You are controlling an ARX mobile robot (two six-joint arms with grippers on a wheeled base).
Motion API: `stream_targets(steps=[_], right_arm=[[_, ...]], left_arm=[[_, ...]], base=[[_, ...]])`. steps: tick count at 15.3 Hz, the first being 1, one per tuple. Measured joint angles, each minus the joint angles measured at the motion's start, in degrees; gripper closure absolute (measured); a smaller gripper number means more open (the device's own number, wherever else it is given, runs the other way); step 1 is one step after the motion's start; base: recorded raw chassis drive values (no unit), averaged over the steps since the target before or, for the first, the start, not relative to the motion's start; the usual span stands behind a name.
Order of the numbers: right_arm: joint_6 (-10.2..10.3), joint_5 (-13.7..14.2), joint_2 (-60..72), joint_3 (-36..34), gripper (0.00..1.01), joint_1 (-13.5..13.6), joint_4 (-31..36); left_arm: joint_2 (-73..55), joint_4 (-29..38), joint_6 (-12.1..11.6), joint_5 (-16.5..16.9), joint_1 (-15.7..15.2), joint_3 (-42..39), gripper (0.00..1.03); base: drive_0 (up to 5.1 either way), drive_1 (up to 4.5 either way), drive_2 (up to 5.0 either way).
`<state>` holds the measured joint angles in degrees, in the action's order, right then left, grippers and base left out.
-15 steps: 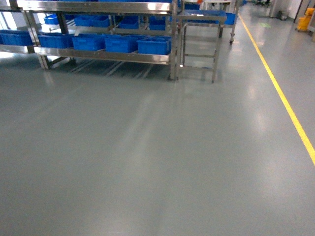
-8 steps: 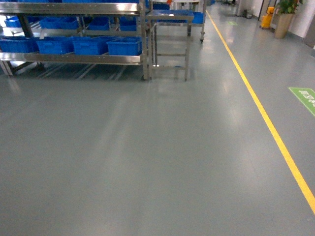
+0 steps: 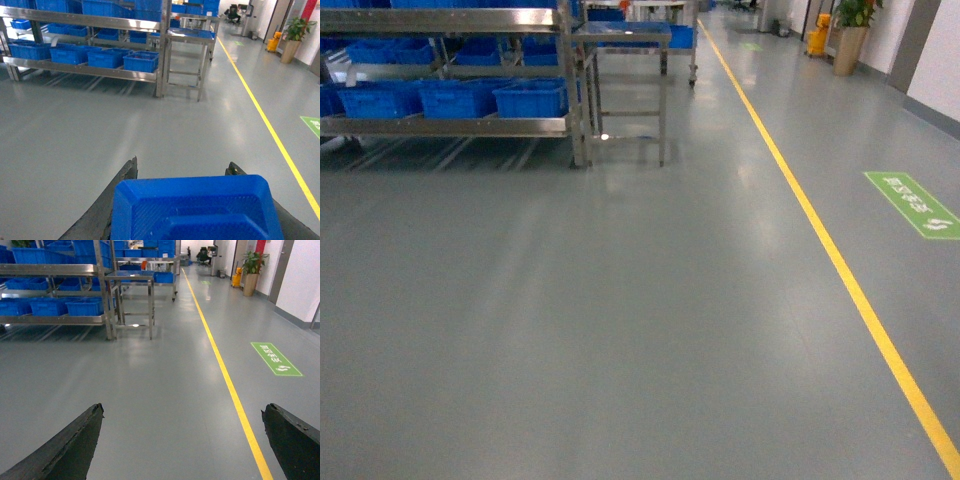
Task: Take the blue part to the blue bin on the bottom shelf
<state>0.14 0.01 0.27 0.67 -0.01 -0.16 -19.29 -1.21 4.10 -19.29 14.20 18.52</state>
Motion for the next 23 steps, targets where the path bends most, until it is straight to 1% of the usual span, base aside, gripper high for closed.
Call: stream_targets(steps=[5,23], right_arm=[[0.0,0.0,0.0,0.0,0.03,0.0,-0.09],[0.0,0.0,0.0,0.0,0.03,0.0,-0.15]], left_arm=[[-0.09,-0.04,0.0,0.0,-0.04,0.0,0.6],[-0.11,0.13,0.0,0.0,-0.04,0.0,0.6]], base=[[-0.6,-0.55,-0.6],[0.0,4.33,-4.3]])
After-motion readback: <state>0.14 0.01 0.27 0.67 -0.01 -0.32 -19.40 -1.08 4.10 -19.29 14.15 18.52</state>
